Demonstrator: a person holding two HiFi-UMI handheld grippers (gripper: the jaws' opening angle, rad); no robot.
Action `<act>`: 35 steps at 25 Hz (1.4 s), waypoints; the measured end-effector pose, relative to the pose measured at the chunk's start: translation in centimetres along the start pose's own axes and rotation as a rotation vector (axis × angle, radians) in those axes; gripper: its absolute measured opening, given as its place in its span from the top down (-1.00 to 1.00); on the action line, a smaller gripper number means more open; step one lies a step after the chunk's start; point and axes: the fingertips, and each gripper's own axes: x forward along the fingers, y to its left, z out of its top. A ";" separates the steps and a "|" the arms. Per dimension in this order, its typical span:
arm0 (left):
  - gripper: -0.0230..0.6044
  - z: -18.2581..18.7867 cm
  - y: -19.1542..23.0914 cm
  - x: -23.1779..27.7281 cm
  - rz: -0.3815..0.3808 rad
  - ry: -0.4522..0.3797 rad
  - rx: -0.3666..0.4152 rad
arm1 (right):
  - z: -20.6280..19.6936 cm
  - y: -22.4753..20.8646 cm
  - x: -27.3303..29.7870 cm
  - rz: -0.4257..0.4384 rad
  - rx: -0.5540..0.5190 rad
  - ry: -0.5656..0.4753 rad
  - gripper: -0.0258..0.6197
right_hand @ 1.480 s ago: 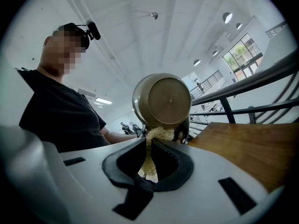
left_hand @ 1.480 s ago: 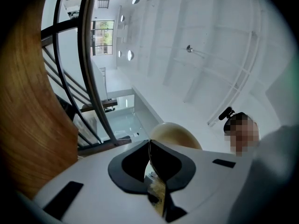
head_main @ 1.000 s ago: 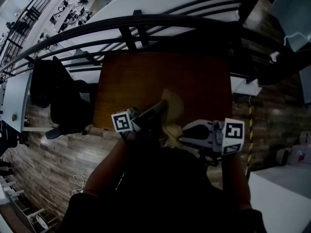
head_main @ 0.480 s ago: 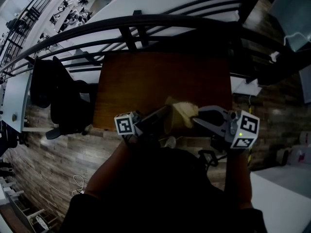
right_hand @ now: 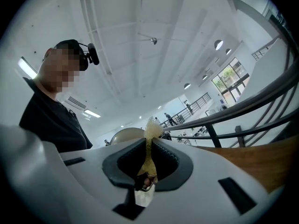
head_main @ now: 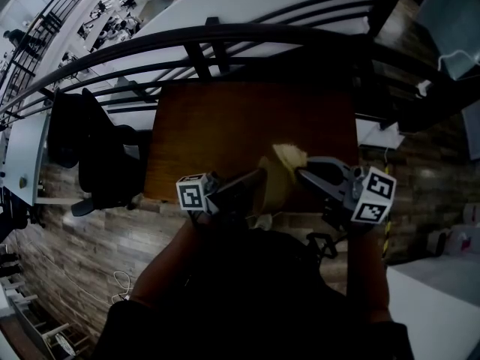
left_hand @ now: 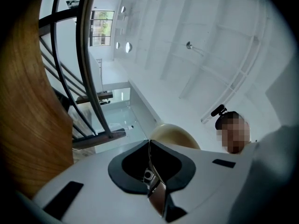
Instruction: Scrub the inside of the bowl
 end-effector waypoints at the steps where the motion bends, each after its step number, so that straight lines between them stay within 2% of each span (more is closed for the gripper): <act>1: 0.90 0.0 -0.4 0.2 -0.012 0.000 -0.003 | -0.2 -0.2 0.2 -0.003 0.005 0.004 0.78; 12: 0.90 2.1 -2.6 1.2 -0.086 -0.061 -0.010 | -3.8 0.8 2.4 0.049 0.072 0.076 0.78; 18: 0.90 3.8 -2.1 0.3 -0.047 -0.107 0.014 | -4.4 1.7 1.9 0.061 0.081 0.079 0.78; 25: 0.89 3.3 -0.6 -0.4 0.013 -0.090 0.025 | -3.5 2.6 1.2 0.058 0.006 0.111 0.78; 31: 0.90 2.9 0.8 -1.2 0.086 -0.070 0.051 | -1.0 3.8 0.5 0.088 -0.048 0.069 0.78; 35: 0.90 2.9 0.0 -0.5 0.051 -0.084 0.017 | -0.5 3.0 0.4 0.057 -0.056 0.068 0.78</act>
